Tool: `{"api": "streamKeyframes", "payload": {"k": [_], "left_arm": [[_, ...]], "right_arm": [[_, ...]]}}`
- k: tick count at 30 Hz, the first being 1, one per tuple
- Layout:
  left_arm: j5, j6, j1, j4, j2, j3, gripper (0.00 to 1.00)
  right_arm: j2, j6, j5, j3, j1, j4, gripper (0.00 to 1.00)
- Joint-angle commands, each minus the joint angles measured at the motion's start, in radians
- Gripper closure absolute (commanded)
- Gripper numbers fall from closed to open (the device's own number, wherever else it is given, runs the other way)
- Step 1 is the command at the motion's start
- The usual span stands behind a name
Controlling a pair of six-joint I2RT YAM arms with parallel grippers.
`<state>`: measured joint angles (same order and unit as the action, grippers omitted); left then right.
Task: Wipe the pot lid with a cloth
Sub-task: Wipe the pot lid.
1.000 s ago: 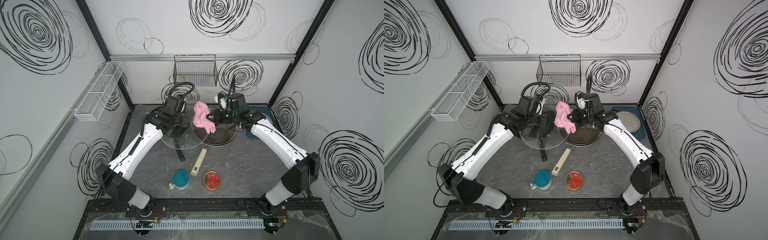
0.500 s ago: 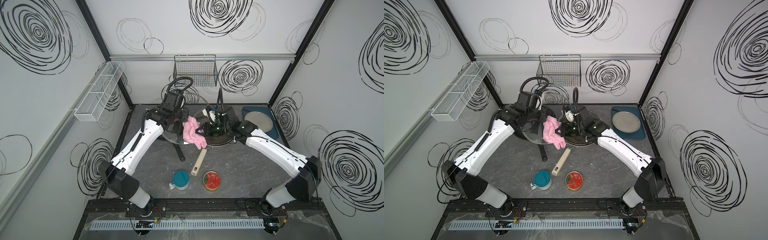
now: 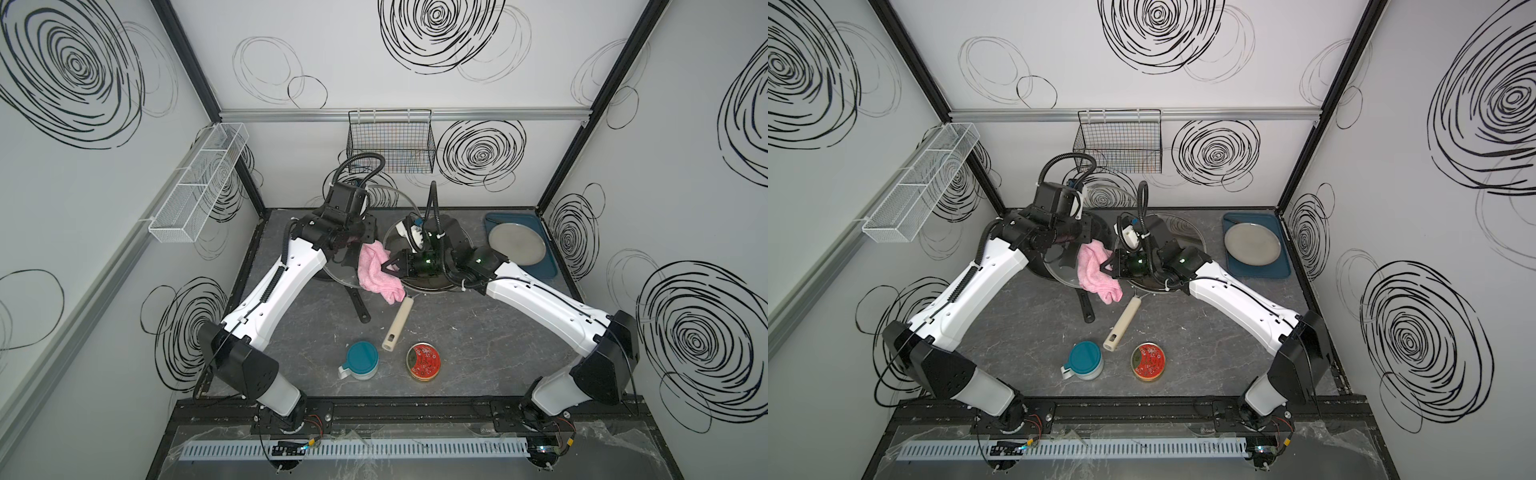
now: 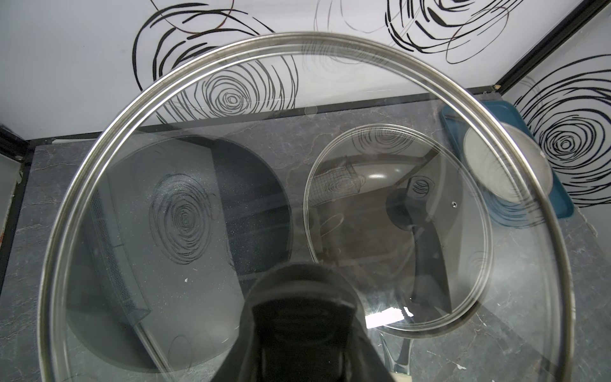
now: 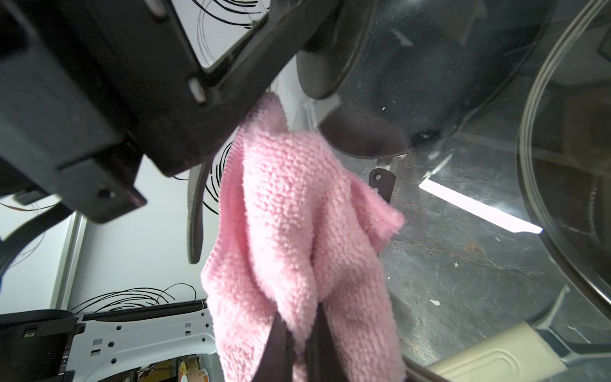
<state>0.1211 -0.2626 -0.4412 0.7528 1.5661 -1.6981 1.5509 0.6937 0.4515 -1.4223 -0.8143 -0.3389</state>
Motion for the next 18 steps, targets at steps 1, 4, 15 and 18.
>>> {"api": "streamKeyframes", "payload": {"k": [1,4,15,18], "left_arm": [[0.002,-0.006,0.013,-0.177,-0.037,-0.084,1.0],[0.002,-0.004,0.016,-0.172,-0.04,-0.081,1.0],[-0.036,0.01,0.019,-0.158,-0.059,-0.069,1.0],[-0.059,0.018,0.015,-0.165,-0.068,-0.05,1.0]], "right_arm": [[0.014,0.014,-0.013,0.007,-0.008,0.014,1.0],[0.003,0.001,-0.038,0.0,-0.004,-0.02,1.0],[-0.06,-0.053,-0.101,-0.035,0.121,-0.177,1.0],[-0.083,-0.056,-0.084,-0.031,0.166,-0.169,1.0]]}}
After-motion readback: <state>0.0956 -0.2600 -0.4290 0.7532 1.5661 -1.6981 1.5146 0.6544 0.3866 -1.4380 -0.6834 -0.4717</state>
